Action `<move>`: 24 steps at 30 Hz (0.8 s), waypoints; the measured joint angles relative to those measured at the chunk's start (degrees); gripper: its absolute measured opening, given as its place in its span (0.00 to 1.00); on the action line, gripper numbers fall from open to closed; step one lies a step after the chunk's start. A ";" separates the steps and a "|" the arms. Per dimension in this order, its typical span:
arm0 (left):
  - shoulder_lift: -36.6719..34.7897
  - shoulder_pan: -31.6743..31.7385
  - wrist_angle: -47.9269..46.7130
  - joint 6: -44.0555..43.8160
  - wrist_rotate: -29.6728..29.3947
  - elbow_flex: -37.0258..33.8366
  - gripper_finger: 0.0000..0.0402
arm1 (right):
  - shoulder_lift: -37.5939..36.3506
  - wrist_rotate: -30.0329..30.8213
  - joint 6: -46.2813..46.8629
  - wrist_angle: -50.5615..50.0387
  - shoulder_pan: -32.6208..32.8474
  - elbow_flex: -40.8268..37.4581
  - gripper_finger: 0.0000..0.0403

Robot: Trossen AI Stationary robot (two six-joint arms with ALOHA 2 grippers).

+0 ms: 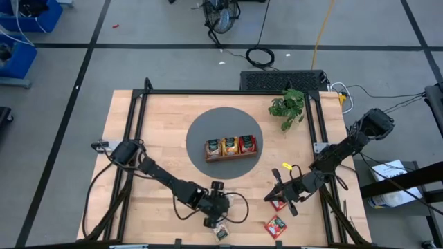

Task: Pick & Place Tea
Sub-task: Put the brown tea bag into the left section of the wooden organizer

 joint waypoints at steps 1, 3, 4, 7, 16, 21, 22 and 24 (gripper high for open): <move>-0.16 0.01 -0.06 -0.04 0.82 -0.02 0.45 | 0.00 0.11 0.34 -0.15 0.00 -0.01 0.01; -0.30 -0.25 0.16 -0.29 1.80 -0.02 0.45 | 0.00 0.78 0.46 -0.19 0.00 -0.01 0.01; -0.39 -0.52 0.22 -0.50 2.14 -0.02 0.45 | 0.00 1.87 0.46 -0.29 0.00 -0.01 0.01; -0.45 -1.26 0.42 -1.00 2.55 -0.04 0.45 | 0.00 5.23 0.47 -0.60 0.00 -0.01 0.01; -0.51 -1.63 0.40 -1.51 2.40 -0.04 0.45 | 0.00 5.95 0.98 -0.67 0.11 -0.01 0.01; -0.56 -0.92 0.33 -1.60 2.38 -0.04 0.45 | 0.00 5.88 0.53 -0.82 0.13 -0.01 0.01; -0.56 -0.92 0.31 -1.68 2.33 -0.04 0.45 | 0.00 5.88 0.03 -0.91 0.13 -0.01 0.01; -0.58 -0.99 0.19 -1.84 2.36 -0.04 0.45 | 0.00 5.84 -1.75 -0.61 -0.16 -0.01 0.01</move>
